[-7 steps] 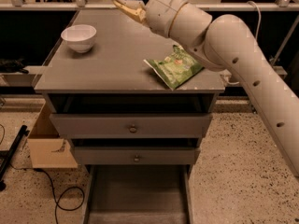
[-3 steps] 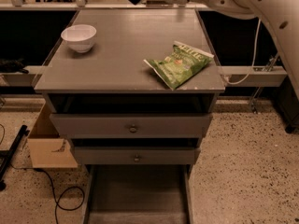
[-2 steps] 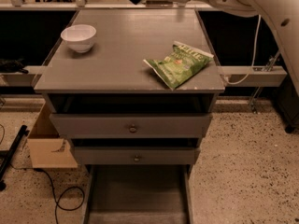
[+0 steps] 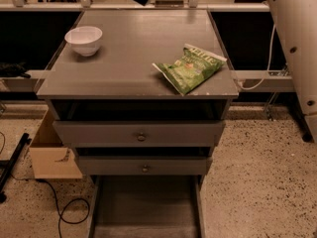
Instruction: Pick pepsi can from bottom drawer and place on counter
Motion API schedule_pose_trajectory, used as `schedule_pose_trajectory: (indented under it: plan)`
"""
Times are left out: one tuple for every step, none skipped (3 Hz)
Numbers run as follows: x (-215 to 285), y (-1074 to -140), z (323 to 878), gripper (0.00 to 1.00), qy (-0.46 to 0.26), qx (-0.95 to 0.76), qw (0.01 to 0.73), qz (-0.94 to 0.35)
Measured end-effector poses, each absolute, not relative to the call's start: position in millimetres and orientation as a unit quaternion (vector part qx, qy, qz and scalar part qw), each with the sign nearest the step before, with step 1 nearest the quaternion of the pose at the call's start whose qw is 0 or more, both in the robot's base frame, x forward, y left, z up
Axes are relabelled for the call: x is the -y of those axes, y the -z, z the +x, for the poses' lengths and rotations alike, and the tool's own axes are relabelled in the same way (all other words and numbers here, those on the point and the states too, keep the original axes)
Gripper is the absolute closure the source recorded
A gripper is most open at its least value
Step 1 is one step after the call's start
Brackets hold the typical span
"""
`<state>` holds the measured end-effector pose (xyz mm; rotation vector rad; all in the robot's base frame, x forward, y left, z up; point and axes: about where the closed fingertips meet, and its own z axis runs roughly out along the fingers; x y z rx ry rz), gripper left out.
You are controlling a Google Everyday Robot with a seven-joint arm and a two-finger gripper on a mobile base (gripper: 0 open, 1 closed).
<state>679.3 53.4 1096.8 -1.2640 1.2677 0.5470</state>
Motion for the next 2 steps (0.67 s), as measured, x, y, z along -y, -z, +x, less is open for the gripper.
schedule_pose_trajectory:
  plan:
    - [-54.2,-1097.1,679.6,1.00,-0.235,-0.545,0.593,-0.544]
    - [-55.3,-1095.5,677.5,1.00,-0.243,-0.545,0.576,-0.559]
